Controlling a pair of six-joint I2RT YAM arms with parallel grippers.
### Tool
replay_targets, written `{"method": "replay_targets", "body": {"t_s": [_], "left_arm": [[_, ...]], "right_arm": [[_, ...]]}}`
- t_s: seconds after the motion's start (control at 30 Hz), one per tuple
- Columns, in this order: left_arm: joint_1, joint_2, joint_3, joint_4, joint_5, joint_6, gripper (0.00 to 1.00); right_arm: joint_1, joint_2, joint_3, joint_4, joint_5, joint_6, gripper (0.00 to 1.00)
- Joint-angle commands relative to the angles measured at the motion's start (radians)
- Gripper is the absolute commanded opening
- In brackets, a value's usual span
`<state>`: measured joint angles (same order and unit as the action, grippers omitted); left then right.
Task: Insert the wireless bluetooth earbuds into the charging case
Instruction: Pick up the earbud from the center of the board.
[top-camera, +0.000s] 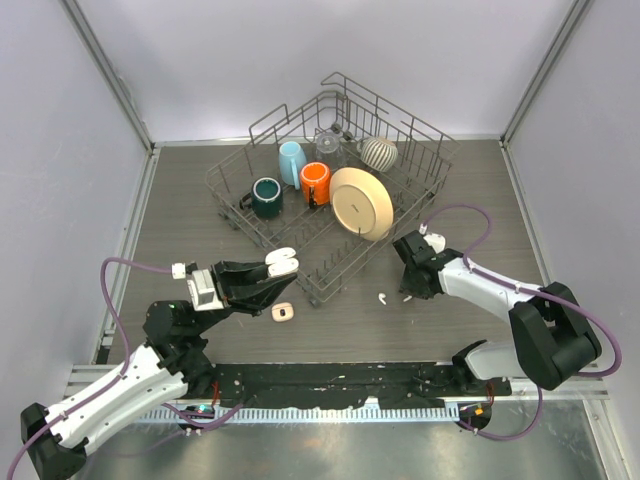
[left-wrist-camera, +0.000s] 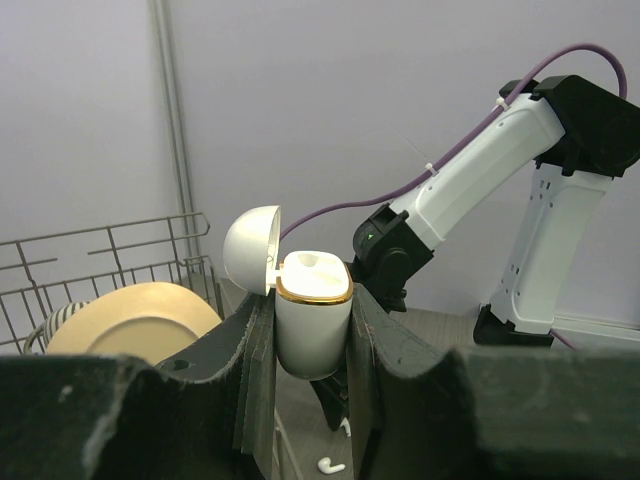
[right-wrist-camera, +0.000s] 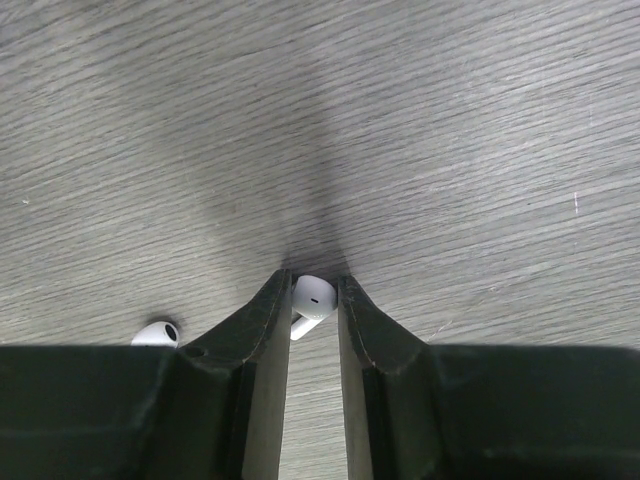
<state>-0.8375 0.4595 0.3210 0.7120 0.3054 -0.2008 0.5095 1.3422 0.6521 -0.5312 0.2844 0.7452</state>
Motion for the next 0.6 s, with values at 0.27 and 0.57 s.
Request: {"method": "replay_targets", "body": {"t_s": [0.27,0.57], "left_arm": [[0.000,-0.047,-0.002,0.021,-0.035,0.014,0.00],[0.000,-0.079,0.027,-0.031,-0.091,0.031,0.00]], "right_arm": [[0.011,-0.145,0.073,-0.093,0.024,-0.032,0.01],[0.037,-0.379,0.205,-0.222,0.093,-0.047,0.01]]}}
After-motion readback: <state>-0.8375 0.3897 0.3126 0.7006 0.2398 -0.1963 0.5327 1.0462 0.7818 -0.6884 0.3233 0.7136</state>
